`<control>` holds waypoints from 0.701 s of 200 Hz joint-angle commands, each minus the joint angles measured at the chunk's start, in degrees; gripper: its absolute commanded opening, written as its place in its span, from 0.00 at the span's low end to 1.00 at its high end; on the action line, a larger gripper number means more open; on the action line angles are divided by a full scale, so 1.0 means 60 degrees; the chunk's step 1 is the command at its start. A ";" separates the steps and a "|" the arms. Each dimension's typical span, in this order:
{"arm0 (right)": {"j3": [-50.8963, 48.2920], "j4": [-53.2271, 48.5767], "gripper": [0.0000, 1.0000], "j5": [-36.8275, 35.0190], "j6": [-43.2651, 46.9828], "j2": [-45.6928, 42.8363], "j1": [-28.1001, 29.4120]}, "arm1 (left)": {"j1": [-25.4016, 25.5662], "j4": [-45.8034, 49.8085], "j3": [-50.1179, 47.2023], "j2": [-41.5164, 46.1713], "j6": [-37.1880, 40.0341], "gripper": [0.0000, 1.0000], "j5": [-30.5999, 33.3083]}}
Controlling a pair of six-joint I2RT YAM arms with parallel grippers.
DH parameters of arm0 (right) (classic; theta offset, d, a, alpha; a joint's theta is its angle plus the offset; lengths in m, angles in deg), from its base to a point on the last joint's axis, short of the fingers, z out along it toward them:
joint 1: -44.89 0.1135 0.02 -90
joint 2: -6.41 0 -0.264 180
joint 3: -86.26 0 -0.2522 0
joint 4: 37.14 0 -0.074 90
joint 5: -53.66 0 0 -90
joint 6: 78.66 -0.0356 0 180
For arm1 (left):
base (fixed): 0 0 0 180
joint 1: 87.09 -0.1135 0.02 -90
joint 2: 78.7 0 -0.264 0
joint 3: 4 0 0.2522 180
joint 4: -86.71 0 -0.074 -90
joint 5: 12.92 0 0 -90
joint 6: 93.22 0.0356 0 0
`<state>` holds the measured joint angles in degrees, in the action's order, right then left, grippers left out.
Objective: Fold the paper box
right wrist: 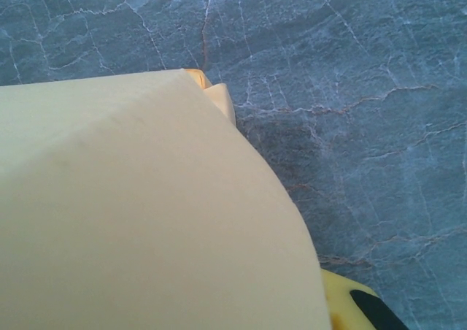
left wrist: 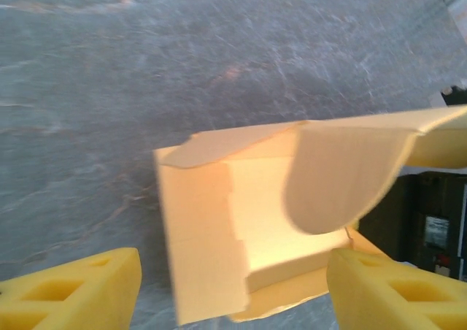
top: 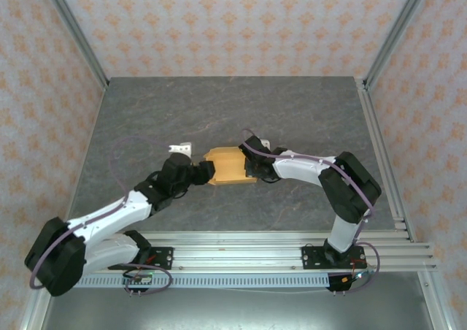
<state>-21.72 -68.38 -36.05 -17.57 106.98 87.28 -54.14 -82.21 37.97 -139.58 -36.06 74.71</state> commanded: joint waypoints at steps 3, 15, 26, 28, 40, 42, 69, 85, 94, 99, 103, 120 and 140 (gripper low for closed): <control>0.0222 -0.0040 0.16 -0.0086 -0.0059 0.0127 0.0032 | -0.0555 0.0810 -0.0441 0.0466 -0.0180 0.62 0.0263; 0.0222 -0.0020 0.16 -0.0055 -0.0060 0.0125 0.0039 | -0.0679 0.0672 -0.0647 0.0452 -0.0339 0.60 0.0116; 0.0220 -0.0018 0.16 -0.0052 -0.0060 0.0127 0.0039 | -0.0774 0.0281 -0.0818 0.0318 -0.0539 0.60 -0.0216; 0.0218 -0.0006 0.16 -0.0054 -0.0071 0.0127 0.0039 | -0.0797 0.0204 -0.0837 0.0270 -0.0567 0.60 -0.0303; 0.0207 -0.0003 0.16 -0.0036 -0.0067 0.0126 0.0037 | -0.0923 -0.0288 -0.0878 -0.0096 -0.0716 0.60 -0.0887; 0.0207 -0.0003 0.16 -0.0035 -0.0073 0.0127 0.0039 | -0.0962 -0.0371 -0.0878 -0.0163 -0.0739 0.60 -0.0958; 0.0134 0.0055 0.15 -0.0005 -0.0103 0.0094 0.0047 | -0.1432 -0.1881 -0.0965 -0.1365 -0.1232 0.60 -0.2282; 0.0105 0.0080 0.15 -0.0003 -0.0104 0.0099 0.0040 | -0.1463 -0.2704 -0.0953 -0.1981 -0.1525 0.60 -0.2711; 0.0083 0.0101 0.15 0.0037 -0.0118 0.0104 0.0040 | -0.1458 -0.3089 -0.0923 -0.2318 -0.1662 0.60 -0.2877; 0.0075 0.0128 0.15 0.0039 -0.0111 0.0100 0.0047 | -0.1451 -0.3265 -0.0895 -0.2516 -0.1732 0.60 -0.2959; 0.0075 0.0128 0.15 0.0039 -0.0115 0.0112 0.0040 | -0.1459 -0.3424 -0.0872 -0.2660 -0.1785 0.60 -0.3014; 0.0092 0.0133 0.15 0.0066 -0.0091 0.0128 0.0039 | -0.1453 -0.4064 -0.0765 -0.3187 -0.2054 0.59 -0.3334; 0.0103 0.0171 0.15 0.0077 -0.0081 0.0168 0.0039 | -0.1382 -0.4521 -0.0547 -0.3658 -0.2260 0.58 -0.3515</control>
<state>-21.67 -67.88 -35.22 -17.57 107.07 87.28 -62.71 -101.64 32.88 -159.23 -46.64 57.02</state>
